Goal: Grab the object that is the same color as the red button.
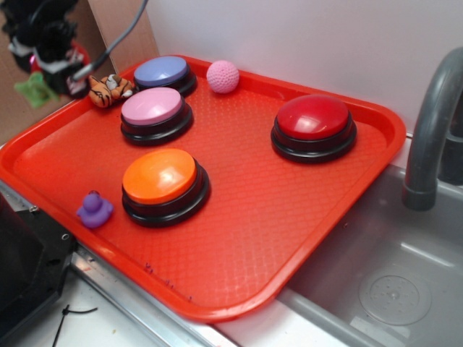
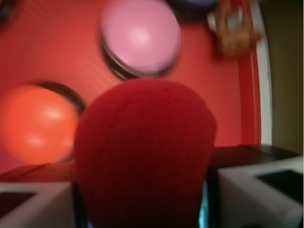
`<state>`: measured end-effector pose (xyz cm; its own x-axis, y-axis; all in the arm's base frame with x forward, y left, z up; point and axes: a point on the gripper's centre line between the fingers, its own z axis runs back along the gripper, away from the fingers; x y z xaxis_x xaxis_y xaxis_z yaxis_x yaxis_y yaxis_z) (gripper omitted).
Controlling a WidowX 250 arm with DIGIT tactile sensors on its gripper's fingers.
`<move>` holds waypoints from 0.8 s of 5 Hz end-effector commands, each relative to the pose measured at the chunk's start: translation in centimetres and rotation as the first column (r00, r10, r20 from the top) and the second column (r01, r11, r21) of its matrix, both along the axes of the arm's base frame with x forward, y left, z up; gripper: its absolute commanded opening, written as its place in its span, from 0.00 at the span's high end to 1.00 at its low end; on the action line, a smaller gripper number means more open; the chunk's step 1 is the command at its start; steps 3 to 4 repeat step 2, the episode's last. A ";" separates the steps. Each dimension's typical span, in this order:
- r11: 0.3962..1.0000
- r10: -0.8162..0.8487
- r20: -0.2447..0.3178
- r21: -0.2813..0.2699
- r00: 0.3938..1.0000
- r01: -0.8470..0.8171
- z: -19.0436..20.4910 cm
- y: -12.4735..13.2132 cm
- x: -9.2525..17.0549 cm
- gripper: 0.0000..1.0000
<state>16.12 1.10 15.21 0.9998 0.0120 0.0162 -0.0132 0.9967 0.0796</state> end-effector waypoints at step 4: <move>1.000 0.010 0.022 -0.010 1.000 -0.010 2.8 -0.9 2.2 1.00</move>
